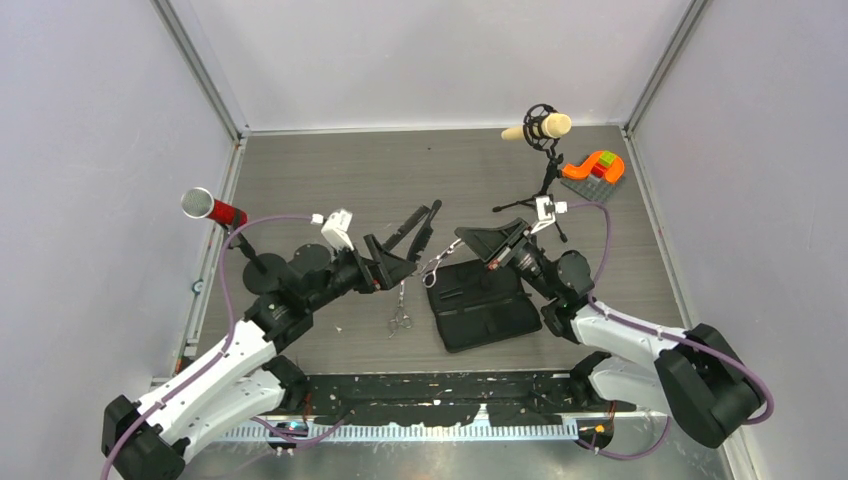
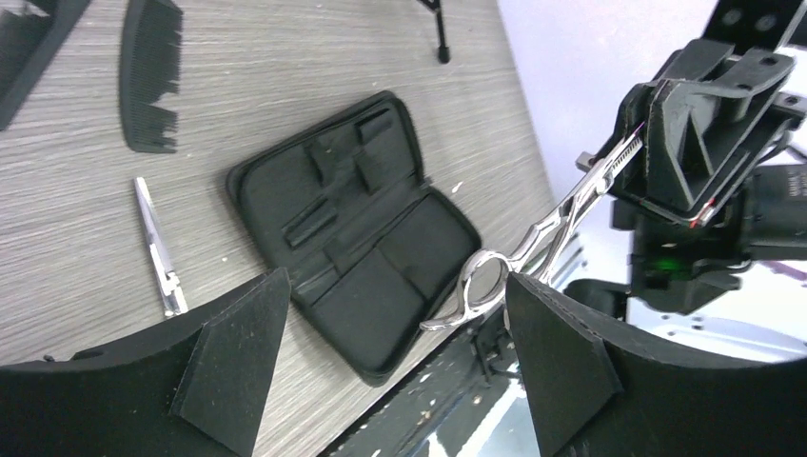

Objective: Sort the hair-cutting tools

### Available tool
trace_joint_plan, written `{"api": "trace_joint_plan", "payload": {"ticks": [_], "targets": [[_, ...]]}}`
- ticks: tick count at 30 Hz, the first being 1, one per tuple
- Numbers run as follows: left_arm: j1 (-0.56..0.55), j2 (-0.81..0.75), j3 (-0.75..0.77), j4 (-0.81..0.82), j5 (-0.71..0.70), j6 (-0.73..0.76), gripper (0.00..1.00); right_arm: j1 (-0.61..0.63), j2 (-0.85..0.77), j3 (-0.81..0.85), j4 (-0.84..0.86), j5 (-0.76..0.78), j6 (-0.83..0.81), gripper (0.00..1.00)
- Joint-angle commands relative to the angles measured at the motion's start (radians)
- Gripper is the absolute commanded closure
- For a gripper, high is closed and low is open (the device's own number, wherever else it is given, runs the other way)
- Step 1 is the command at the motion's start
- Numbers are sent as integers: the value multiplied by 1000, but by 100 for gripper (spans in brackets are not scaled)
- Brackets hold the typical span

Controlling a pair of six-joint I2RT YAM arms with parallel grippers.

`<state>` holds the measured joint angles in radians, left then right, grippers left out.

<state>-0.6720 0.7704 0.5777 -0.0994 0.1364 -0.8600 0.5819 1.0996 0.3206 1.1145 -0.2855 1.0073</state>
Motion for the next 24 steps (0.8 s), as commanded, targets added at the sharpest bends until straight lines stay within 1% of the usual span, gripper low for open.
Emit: {"api": "trace_joint_plan", "payload": {"ticks": [1,4,8,9,10,11,12,14,17,22,24], "targets": [[6,-26,-58,232,15,-136,15,-2,60,-12,295,57,93,95],[6,-31,-93,314,23,-172,17,-2,104,5,347,39,120,95],[6,-26,-135,437,44,-222,25,-2,141,1,415,57,160,95],[6,-21,-143,456,49,-235,28,-2,144,2,420,59,161,95],[6,-18,-149,473,53,-246,34,-2,148,3,423,59,162,95],[6,-14,-158,489,55,-258,41,-2,150,3,422,59,161,95],[6,-10,-172,515,57,-272,47,-2,151,3,421,63,161,95],[6,-2,-197,577,58,-298,54,-2,155,1,423,70,164,95],[5,15,-219,662,64,-323,58,-2,159,0,425,72,164,95],[4,52,-216,734,95,-339,62,-2,172,2,438,72,164,95],[4,66,-220,770,106,-345,66,-2,176,2,444,74,165,95]]}}
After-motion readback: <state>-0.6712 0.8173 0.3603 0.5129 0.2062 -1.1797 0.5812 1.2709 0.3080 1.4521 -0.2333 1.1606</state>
